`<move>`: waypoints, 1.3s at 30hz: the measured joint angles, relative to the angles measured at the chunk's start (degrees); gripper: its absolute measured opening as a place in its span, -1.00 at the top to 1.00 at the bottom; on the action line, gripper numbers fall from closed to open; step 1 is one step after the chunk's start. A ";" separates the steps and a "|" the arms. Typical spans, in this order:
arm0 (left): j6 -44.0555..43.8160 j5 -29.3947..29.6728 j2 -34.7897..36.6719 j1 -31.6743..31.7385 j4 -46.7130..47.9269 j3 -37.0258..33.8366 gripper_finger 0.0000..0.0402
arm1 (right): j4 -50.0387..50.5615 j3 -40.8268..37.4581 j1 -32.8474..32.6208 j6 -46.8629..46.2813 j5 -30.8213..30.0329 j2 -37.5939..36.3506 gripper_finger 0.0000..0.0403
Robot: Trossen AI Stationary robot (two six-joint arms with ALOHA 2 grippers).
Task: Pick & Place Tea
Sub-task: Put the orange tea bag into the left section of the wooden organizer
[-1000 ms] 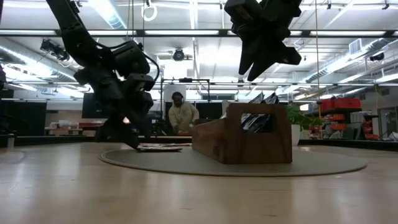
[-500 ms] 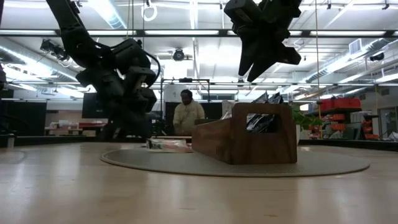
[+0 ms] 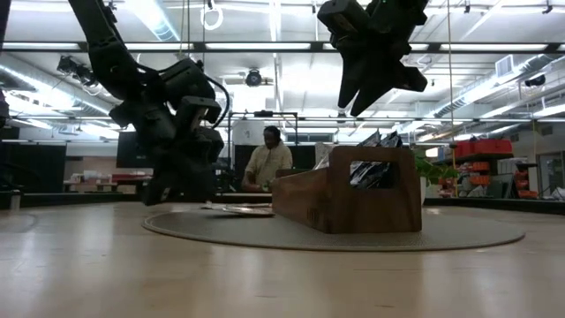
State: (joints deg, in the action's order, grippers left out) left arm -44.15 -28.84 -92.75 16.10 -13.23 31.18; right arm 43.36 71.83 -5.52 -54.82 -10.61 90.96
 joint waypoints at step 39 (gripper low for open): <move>-8.05 -1.69 -1.35 -7.86 -7.86 0.02 0.52 | 0.42 0.02 0.11 1.76 -1.16 0.00 0.40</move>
State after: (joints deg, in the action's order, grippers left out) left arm -52.20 -30.53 -94.10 8.24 -21.09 31.20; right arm 43.78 71.85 -5.41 -53.06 -11.77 90.96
